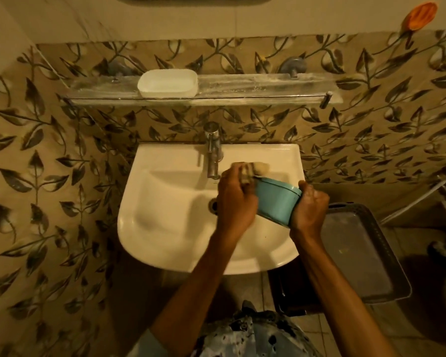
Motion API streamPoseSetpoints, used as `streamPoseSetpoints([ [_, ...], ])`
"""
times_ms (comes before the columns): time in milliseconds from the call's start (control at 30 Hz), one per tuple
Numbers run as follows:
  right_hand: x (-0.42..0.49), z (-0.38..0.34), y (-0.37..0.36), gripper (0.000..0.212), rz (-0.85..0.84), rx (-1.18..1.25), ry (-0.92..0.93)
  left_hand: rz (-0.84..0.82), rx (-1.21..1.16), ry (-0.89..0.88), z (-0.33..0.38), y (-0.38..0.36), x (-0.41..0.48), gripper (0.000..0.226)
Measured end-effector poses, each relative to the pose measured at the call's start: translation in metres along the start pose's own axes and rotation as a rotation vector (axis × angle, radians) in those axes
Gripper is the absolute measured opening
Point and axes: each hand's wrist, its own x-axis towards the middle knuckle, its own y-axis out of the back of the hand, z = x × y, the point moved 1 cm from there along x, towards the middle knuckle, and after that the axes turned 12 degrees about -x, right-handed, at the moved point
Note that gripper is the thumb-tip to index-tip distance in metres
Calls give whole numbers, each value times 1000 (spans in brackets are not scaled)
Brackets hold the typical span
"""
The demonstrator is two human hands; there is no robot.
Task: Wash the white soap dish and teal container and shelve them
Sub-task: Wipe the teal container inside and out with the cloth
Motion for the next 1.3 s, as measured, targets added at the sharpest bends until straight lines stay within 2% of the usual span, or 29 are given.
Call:
streamPoseSetpoints([
  [33,0,2,1,42,-4,-13,9,11,-50,92,-5,6,9,28],
  [100,0,6,1,43,20,-28,20,-7,-84,96,-5,4,1,31],
  [167,0,12,1,46,28,-44,81,-92,-35,-58,8,-14,-32,35],
  [267,-1,15,4,44,-79,-71,220,-155,70,-312,23,-34,-69,43],
  [333,2,10,5,40,-90,-7,153,-119,27,-234,18,-24,-49,49],
  [433,8,6,2,34,-91,61,31,-19,-6,-63,3,2,-10,37],
  [500,11,11,2,44,-162,115,6,-117,17,-121,-3,12,-8,36],
  [600,18,20,8,68,-381,163,10,-308,97,-282,1,23,-14,40],
  [667,25,21,12,63,-491,119,137,-379,82,-303,4,30,-11,36],
  [767,36,11,17,49,-594,-58,428,-381,123,-268,4,33,-6,35],
  [867,41,-5,24,26,-614,-395,728,-334,272,-249,3,31,-6,40],
  [933,26,-14,13,26,-665,-688,869,-269,364,-218,10,26,-9,39],
  [967,16,-17,5,24,-640,-785,902,-238,397,-204,16,21,-11,39],
  [1067,-8,-24,-11,12,-528,-745,889,-199,402,-186,28,10,-20,35],
  [1100,-9,-24,-12,13,-513,-688,875,-201,341,-194,31,11,-22,34],
  [1167,-3,-22,-8,32,-417,-638,834,-211,130,-200,34,18,-22,31],
  [1233,5,-19,-1,53,-319,-565,672,-164,-85,-178,35,31,-20,29],
  [1300,15,-13,5,52,-262,-416,451,-46,-193,-141,34,46,-14,29],
])
